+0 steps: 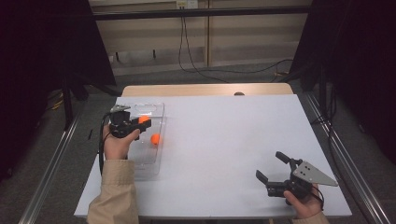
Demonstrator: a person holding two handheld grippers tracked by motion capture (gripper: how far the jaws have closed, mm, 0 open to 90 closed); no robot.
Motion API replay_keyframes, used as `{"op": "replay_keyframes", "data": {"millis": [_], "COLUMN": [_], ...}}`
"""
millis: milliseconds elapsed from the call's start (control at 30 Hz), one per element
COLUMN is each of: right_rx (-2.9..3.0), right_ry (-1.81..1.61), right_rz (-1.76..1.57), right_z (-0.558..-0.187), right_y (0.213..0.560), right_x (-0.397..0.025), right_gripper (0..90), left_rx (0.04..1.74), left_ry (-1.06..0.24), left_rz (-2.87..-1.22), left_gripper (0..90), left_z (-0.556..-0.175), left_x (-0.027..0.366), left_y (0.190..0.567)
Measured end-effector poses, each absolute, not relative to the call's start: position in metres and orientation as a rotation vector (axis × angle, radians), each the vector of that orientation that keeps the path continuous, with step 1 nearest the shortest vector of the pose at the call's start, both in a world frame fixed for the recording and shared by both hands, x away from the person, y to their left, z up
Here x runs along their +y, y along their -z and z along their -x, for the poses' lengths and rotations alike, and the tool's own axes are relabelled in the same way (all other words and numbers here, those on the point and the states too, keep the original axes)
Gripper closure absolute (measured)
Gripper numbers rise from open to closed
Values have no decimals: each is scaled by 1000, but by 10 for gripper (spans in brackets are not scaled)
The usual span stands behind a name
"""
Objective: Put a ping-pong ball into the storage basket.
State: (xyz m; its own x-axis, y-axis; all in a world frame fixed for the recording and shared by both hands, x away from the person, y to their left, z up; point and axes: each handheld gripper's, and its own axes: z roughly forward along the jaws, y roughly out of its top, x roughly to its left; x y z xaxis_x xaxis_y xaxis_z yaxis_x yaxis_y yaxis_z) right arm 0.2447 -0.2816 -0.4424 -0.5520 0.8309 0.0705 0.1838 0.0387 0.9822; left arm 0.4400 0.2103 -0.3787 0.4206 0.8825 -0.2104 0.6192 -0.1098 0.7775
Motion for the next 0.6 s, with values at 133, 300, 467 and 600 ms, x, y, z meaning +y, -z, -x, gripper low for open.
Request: {"op": "replay_keyframes", "data": {"millis": [133, 300, 467, 600], "right_rx": [1781, 1781, 1779, 1783], "right_ry": [-1550, -1551, -1553, -1551], "right_rz": [-1024, -1024, -1025, -1020], "right_z": [-245, -245, -244, -244], "right_y": [442, 442, 442, 442], "right_x": [-282, -282, -282, -281], "right_gripper": [16, 16, 16, 16], "left_rx": [1293, 1292, 1291, 1285], "left_ry": [-396, -401, -408, -414], "left_rz": [-1821, -1817, -1812, -1802], "left_gripper": [449, 409, 351, 326], "left_z": [-440, -440, -440, -439], "left_x": [210, 209, 208, 208], "left_y": [379, 379, 379, 377]}}
